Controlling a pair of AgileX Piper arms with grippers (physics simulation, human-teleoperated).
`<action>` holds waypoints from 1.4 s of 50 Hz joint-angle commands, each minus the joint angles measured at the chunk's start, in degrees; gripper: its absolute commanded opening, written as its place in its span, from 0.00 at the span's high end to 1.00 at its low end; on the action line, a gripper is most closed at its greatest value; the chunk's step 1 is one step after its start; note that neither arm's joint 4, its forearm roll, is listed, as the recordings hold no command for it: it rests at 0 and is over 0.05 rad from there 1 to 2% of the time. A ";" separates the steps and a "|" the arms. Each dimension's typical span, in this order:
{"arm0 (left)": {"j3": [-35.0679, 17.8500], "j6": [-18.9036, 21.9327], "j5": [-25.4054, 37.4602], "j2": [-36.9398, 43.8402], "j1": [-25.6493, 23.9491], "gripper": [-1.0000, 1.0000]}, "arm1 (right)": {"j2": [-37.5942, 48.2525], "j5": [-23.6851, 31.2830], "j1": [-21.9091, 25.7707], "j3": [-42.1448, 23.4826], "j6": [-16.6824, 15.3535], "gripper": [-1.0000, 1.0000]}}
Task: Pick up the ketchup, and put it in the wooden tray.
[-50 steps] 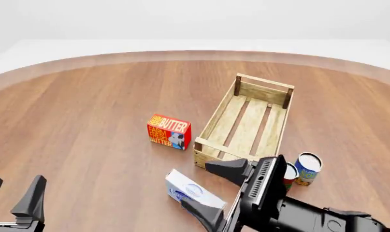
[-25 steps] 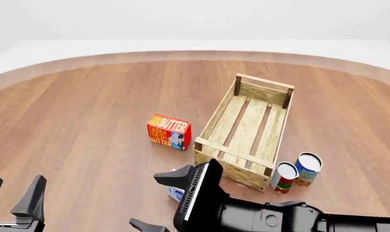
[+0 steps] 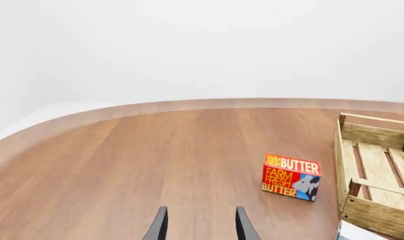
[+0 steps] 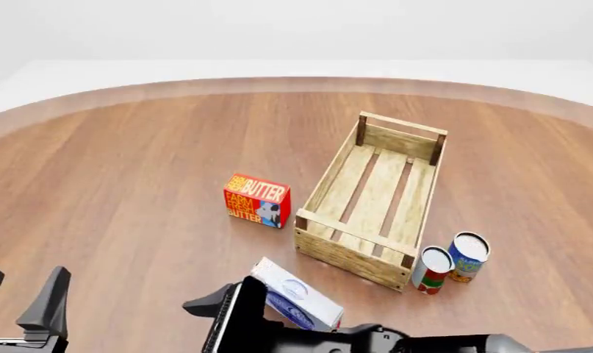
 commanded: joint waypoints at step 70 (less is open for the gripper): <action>0.00 0.00 0.00 0.00 0.00 0.00 | 22.64 -3.67 6.86 -16.06 1.72 0.00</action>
